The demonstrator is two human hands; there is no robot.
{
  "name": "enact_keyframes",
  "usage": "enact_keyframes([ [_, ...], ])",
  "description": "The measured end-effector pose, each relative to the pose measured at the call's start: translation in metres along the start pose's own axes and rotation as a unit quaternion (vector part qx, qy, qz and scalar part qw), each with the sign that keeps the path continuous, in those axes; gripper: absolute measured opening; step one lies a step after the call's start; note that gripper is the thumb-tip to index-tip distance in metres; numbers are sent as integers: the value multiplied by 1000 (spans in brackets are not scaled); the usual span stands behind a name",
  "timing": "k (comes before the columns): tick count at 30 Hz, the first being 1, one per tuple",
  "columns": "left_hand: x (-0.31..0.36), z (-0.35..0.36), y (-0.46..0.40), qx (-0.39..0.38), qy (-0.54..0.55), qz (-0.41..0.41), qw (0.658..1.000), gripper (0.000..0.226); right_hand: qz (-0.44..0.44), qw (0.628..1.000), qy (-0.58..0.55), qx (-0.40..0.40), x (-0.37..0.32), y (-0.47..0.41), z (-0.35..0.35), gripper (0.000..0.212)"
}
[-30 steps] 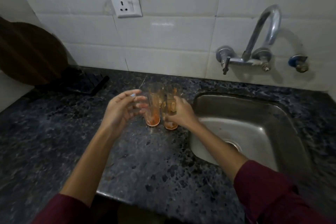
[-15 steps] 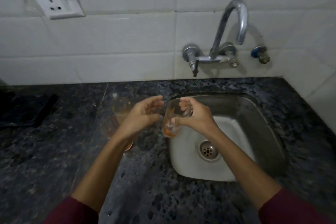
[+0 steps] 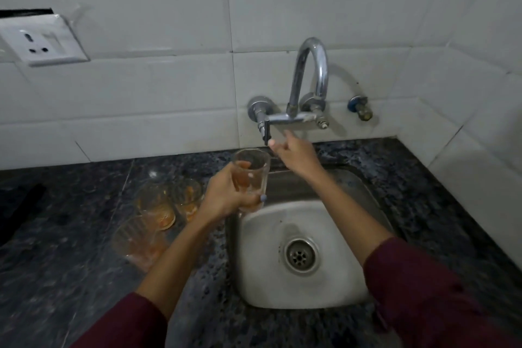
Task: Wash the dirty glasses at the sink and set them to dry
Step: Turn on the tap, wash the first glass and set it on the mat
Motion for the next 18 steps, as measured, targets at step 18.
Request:
enact_keyframes([
  [18,9,-40,17,15,39,8,999,73,-66,980,185,19,-16,-29,31,61],
])
Point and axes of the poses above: each hand's wrist, its own y-axis away from the middle knuckle, its own z-axis out of the palm, x = y × z, the point moved 10 cm from there along -y, towards the middle knuckle, and after that the axes turned 9 degrees about -z, right-handed, at the moved point
